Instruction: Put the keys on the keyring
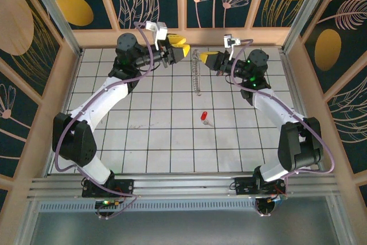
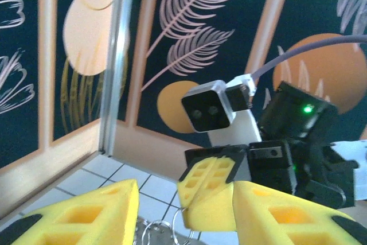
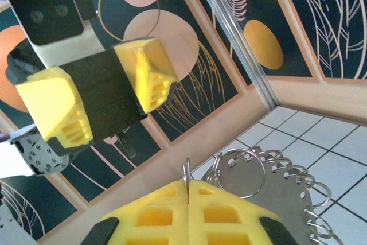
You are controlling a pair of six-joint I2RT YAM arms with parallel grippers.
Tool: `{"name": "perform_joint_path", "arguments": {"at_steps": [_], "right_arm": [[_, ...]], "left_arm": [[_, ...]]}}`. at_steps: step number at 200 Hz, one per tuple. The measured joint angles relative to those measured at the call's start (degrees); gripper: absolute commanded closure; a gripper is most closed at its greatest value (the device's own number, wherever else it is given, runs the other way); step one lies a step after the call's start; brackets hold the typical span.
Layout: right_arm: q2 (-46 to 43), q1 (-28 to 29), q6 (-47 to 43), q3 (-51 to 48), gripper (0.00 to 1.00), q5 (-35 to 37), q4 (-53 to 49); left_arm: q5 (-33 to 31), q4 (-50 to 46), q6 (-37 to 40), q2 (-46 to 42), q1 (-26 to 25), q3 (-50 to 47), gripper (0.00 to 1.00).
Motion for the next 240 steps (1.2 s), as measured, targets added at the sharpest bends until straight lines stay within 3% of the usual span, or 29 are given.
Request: {"name": "perform_joint_path", "arguments": {"at_steps": [67,121,183,240], "right_arm": [[-2.3,0.0,-0.1,-0.3,1.0,0.8,2.3],[-3.0,0.0,0.3,-0.5,1.0,2.5,2.5],[-3.0,0.0,1.6,-0.7,1.0,3.0,3.2],[-3.0,0.1,2.3,-0.8,1.0,3.1,3.6]], "left_arm": [[7.6,-2.9,-1.4,4.4,0.5,4.8,0.55],[13.0,-2.2,-7.3,8.6,0.6,6.5,0.56],[16.5,7.8,-16.2,9.7,0.7,6.5,0.56],[17.6,11.0,-19.3,9.8,0.6,6.5,0.56]]}}
